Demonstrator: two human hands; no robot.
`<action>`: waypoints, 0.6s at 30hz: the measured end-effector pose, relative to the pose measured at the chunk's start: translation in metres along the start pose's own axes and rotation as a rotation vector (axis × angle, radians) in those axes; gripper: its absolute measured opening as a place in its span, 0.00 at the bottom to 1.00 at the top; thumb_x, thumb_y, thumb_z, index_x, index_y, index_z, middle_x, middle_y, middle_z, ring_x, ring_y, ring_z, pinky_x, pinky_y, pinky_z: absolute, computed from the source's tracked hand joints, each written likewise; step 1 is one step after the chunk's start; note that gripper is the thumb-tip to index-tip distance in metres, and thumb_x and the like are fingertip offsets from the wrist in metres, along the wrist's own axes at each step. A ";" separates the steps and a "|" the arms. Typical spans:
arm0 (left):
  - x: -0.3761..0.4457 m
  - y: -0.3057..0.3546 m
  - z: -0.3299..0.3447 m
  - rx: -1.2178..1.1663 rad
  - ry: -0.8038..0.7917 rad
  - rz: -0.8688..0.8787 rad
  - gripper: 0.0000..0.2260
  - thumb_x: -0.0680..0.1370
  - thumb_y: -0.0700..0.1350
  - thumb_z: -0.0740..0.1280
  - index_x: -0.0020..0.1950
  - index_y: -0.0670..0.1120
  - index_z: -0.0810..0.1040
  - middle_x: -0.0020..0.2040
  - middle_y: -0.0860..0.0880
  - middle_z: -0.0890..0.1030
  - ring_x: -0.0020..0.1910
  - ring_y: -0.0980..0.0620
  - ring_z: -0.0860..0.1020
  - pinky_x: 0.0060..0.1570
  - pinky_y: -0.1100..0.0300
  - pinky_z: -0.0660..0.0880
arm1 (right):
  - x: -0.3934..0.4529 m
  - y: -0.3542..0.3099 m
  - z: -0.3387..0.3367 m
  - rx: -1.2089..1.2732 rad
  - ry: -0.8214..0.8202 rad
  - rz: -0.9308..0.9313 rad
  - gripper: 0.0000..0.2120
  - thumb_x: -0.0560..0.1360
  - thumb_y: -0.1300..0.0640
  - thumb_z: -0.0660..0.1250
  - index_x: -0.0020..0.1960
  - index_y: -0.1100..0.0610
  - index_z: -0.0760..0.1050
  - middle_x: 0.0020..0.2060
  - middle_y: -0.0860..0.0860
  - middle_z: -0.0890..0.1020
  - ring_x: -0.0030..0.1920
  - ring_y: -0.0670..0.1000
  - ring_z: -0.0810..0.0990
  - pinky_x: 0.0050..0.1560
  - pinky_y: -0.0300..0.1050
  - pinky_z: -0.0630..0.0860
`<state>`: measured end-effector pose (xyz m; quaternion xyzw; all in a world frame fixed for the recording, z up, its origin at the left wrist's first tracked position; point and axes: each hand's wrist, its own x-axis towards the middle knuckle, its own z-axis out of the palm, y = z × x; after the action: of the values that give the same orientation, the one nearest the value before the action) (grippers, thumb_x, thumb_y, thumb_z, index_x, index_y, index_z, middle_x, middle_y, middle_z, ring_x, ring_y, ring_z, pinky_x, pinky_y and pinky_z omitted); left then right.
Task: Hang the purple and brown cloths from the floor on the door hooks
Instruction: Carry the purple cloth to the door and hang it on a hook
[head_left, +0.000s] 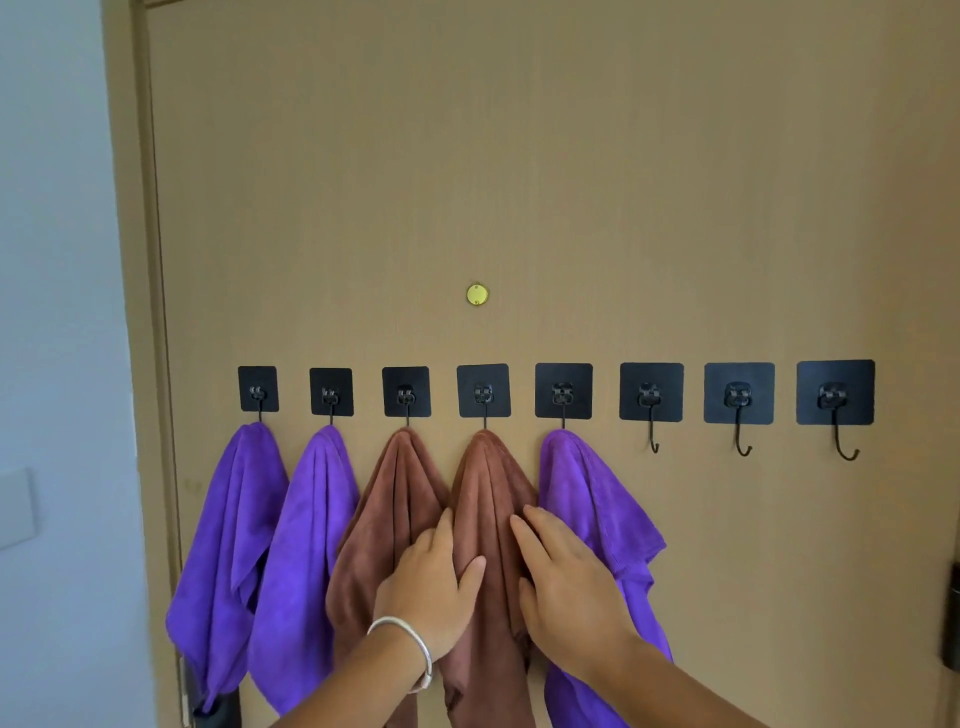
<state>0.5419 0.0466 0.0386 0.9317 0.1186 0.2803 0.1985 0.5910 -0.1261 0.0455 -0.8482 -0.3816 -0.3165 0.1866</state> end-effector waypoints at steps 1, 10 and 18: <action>-0.003 0.000 -0.002 0.083 0.021 0.015 0.32 0.78 0.63 0.53 0.78 0.54 0.47 0.75 0.56 0.58 0.72 0.55 0.61 0.63 0.57 0.70 | -0.003 -0.002 -0.002 -0.003 0.027 -0.005 0.25 0.70 0.58 0.69 0.67 0.57 0.74 0.65 0.53 0.76 0.65 0.53 0.75 0.62 0.45 0.74; -0.040 0.011 -0.013 0.272 0.089 0.041 0.34 0.77 0.60 0.55 0.77 0.58 0.40 0.78 0.54 0.51 0.76 0.53 0.50 0.74 0.49 0.52 | -0.043 -0.015 -0.008 0.087 0.094 0.227 0.30 0.68 0.56 0.74 0.69 0.55 0.73 0.66 0.55 0.74 0.67 0.58 0.72 0.62 0.55 0.74; -0.038 0.031 -0.023 0.213 0.044 0.238 0.31 0.78 0.61 0.54 0.77 0.61 0.42 0.79 0.51 0.45 0.76 0.52 0.42 0.74 0.44 0.44 | -0.058 -0.023 -0.044 -0.032 0.034 0.391 0.28 0.77 0.49 0.61 0.76 0.50 0.59 0.75 0.51 0.60 0.76 0.54 0.52 0.74 0.52 0.54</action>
<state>0.5010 0.0133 0.0517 0.9485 0.0408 0.3082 0.0614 0.5262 -0.1666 0.0403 -0.9036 -0.2012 -0.2944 0.2373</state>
